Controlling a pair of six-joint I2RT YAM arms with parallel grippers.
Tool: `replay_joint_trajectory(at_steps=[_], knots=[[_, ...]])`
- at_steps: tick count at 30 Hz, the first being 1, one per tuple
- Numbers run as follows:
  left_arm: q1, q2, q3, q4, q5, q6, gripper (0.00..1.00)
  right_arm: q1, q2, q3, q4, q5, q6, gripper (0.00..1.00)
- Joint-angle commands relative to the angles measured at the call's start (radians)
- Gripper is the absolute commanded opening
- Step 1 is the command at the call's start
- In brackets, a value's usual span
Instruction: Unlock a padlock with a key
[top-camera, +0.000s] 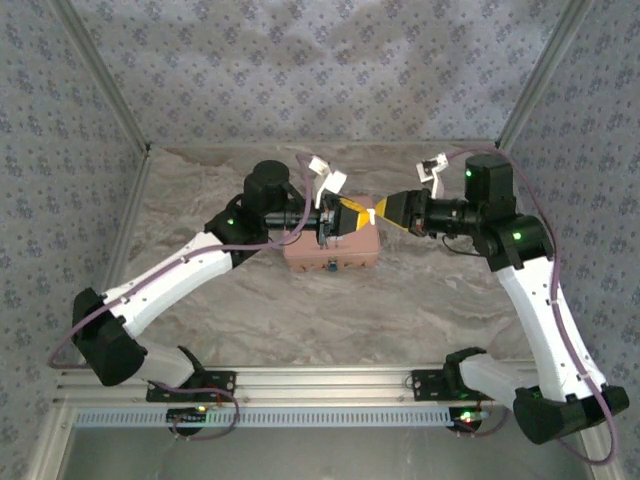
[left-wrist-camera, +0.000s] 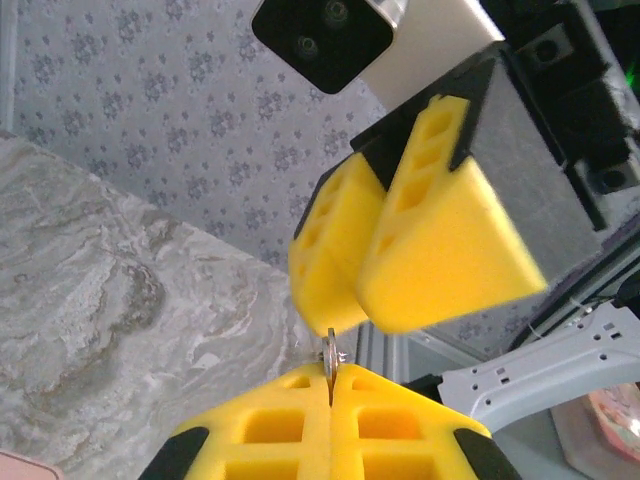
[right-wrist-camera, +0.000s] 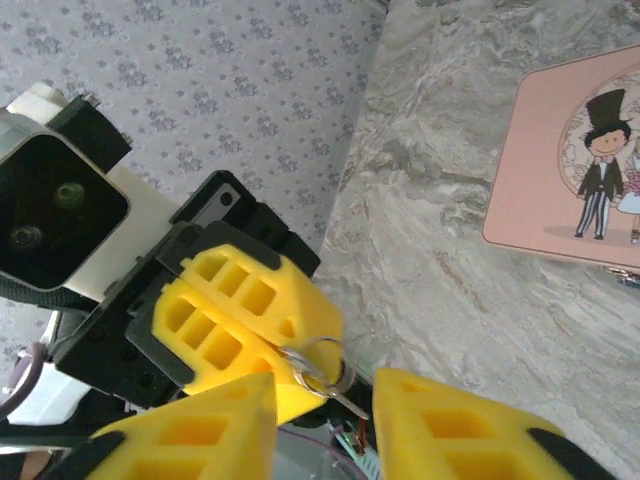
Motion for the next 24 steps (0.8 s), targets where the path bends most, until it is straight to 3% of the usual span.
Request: replay_joint_trajectory(at_steps=[1,9,15,21,24], knots=[[0.002,0.020,0.079,-0.136,0.080,0.057,0.00,-0.047,-0.052,-0.050,0.071,-0.074,-0.023,0.36],[0.005,0.072,0.186,-0.330,0.216,0.112,0.00,-0.065,-0.079,-0.120,0.232,-0.223,-0.078,0.33],[0.006,0.081,0.205,-0.338,0.248,0.112,0.00,-0.041,-0.070,-0.128,0.234,-0.256,-0.109,0.35],[0.013,0.081,0.207,-0.312,0.267,0.100,0.00,-0.018,-0.059,-0.142,0.195,-0.245,-0.152,0.44],[0.017,0.083,0.208,-0.310,0.270,0.096,0.00,-0.013,-0.056,-0.145,0.204,-0.261,-0.153,0.41]])
